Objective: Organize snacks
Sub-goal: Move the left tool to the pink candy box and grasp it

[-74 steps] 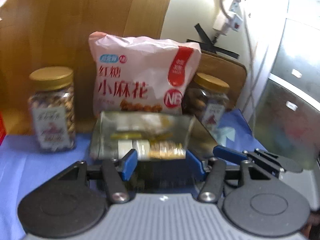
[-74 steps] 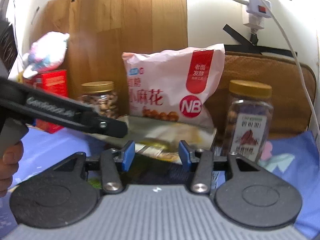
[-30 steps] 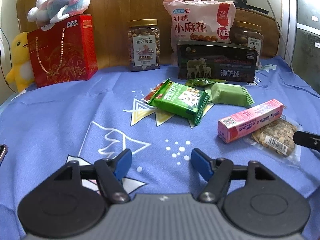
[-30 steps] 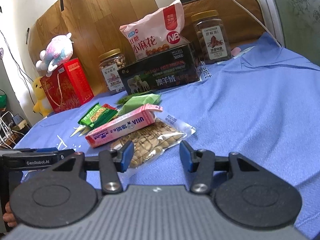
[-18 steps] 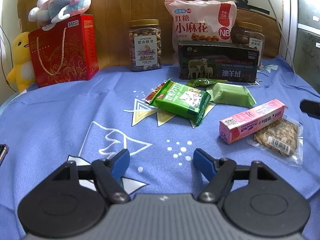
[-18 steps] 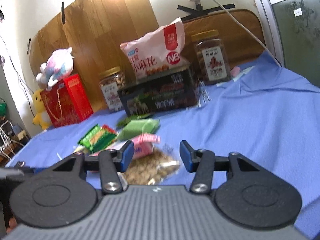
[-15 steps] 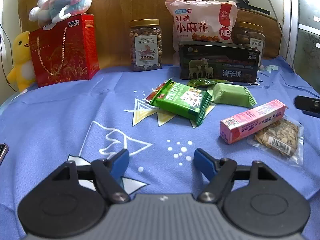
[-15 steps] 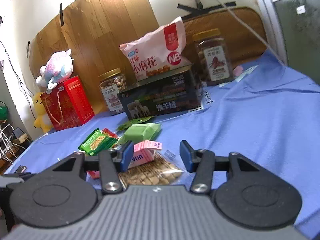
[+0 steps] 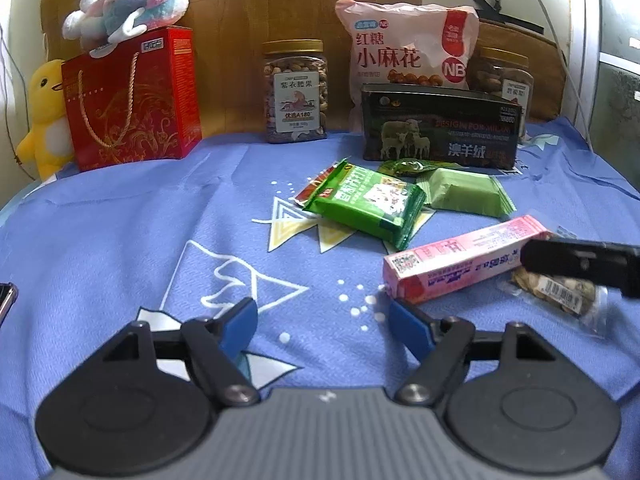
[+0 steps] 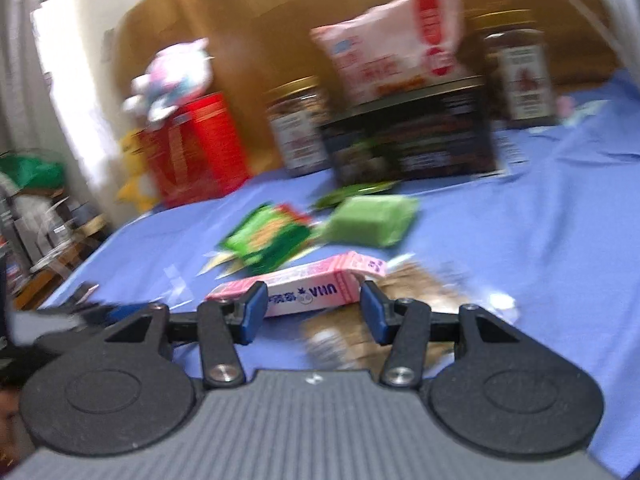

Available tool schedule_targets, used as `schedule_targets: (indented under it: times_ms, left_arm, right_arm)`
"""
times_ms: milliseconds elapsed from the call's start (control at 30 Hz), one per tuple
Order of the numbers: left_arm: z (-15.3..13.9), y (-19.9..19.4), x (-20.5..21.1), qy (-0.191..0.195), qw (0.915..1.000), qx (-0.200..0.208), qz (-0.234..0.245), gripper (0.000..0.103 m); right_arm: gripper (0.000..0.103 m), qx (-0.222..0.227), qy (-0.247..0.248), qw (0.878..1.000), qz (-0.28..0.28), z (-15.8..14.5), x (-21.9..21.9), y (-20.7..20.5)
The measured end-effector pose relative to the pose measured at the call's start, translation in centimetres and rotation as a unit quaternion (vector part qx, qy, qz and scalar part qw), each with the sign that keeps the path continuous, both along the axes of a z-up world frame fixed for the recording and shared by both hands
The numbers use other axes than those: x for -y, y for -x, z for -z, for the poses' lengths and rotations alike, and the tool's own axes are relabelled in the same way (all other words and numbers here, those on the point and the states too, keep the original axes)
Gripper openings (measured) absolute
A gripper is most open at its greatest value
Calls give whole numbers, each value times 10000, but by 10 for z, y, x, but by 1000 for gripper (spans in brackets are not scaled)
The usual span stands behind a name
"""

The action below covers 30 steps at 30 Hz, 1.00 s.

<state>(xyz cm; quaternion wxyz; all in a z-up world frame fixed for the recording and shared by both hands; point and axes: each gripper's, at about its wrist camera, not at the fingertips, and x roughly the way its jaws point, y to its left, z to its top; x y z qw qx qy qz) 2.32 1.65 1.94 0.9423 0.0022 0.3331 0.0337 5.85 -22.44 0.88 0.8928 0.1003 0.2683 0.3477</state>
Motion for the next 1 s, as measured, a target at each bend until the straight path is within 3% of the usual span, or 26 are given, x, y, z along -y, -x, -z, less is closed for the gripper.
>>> schedule_targets:
  times_ms: [133,267,467,567,633,733,867,900,1000]
  left_arm:
    - [0,1,-2,87,10000,26,6,76]
    - [-5,11,-20,592,9980,227,-46,77]
    - [-14,19,-49,869,9946,434,-378,78]
    - [-20,18,-50,869,9943,532,-302,78]
    - [-20,15,-46,874,9946,526,-190,78]
    - [-17,11,-36,848,9953,466,-21,78]
    - [-14,6,-27,825,9956,399,192,78]
    - [-15,5,-26,869,9951,398,272,78]
    - [-16,5,-24,1045,9928,366,468,78]
  right_arm:
    - [55,158,21,9996,-238,-2,-5,8]
    - [56,214,149,9995,-173,-1,-4,13]
    - [57,214,329,9991,-185,3,1,18]
    - [57,436,793,9957,-206,3,-8,27]
    - [55,793,1413,9868,-78,3,-16,34]
    - [56,1331,2393,9607,448,11,-23,38]
    - [56,1245,2635,9474,1320,10,-4,17]
    - [56,1195,2600,9468,1470,8,3,12]
    - [56,821,1621,9754,1250,-4,26,8]
